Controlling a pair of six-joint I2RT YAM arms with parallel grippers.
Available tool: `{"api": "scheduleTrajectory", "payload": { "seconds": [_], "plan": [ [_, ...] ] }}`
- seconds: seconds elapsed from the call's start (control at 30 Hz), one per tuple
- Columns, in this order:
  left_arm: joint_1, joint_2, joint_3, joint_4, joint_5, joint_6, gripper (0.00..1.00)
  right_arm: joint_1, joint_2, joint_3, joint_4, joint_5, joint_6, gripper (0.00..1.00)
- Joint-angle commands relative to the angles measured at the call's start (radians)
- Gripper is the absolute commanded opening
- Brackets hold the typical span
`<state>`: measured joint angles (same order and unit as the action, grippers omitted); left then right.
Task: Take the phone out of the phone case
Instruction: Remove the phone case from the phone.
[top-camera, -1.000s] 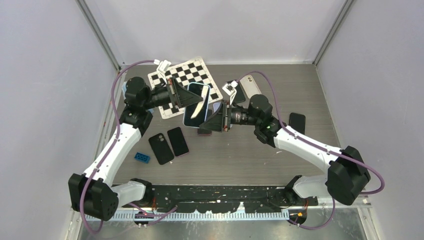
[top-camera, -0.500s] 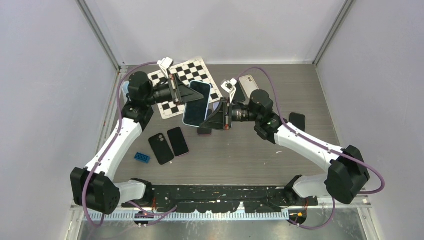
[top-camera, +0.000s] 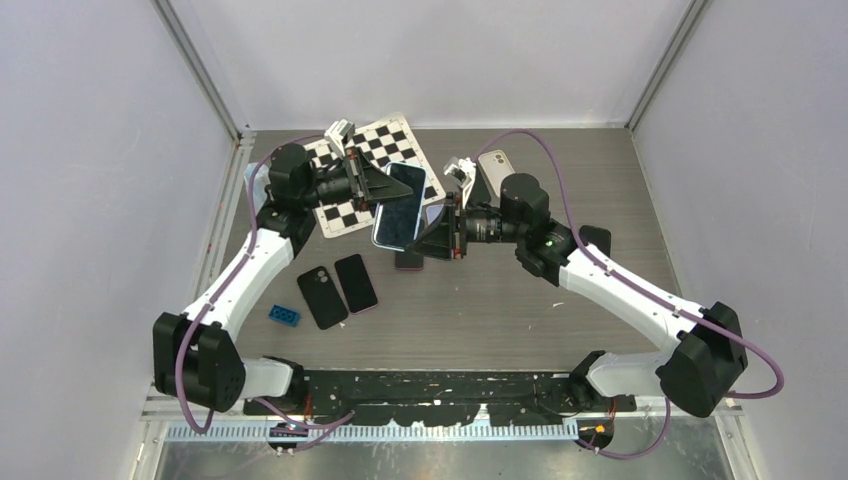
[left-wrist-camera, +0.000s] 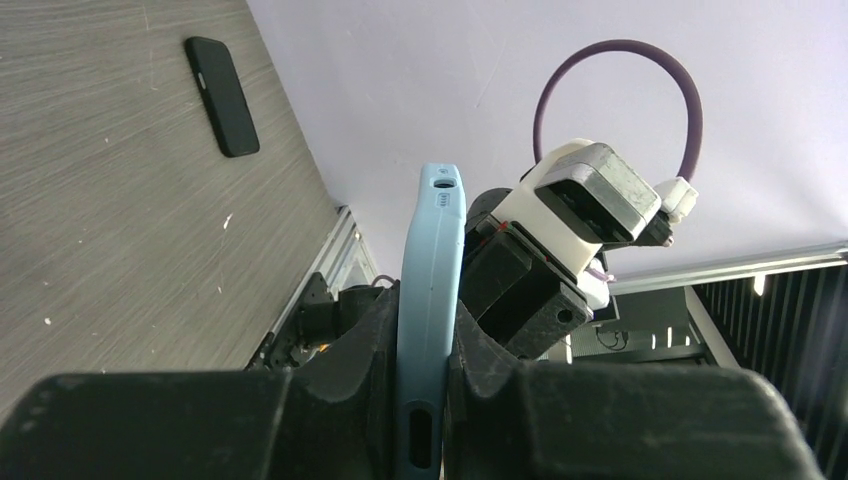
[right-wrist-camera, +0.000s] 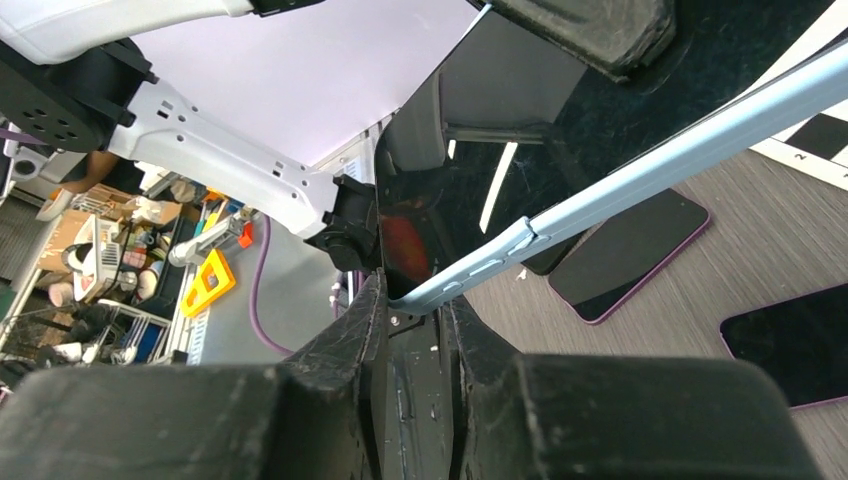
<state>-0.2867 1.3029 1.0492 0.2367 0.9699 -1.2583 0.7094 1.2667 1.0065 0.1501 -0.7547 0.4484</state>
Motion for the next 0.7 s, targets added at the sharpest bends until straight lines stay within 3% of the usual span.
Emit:
{"api": "scheduleTrajectory", "payload": {
  "seconds": [0.0,0.67],
  "plan": [
    [-0.024,0.002,0.011,-0.009,-0.065,-0.201,0.00,0.028,-0.006,0.029,0.014,0.072,-0.192,0.01],
    [-0.063,0.058,-0.016,0.002,-0.067,-0.234,0.00,0.060,-0.052,-0.004,-0.028,0.191,-0.365,0.04]
  ]
}}
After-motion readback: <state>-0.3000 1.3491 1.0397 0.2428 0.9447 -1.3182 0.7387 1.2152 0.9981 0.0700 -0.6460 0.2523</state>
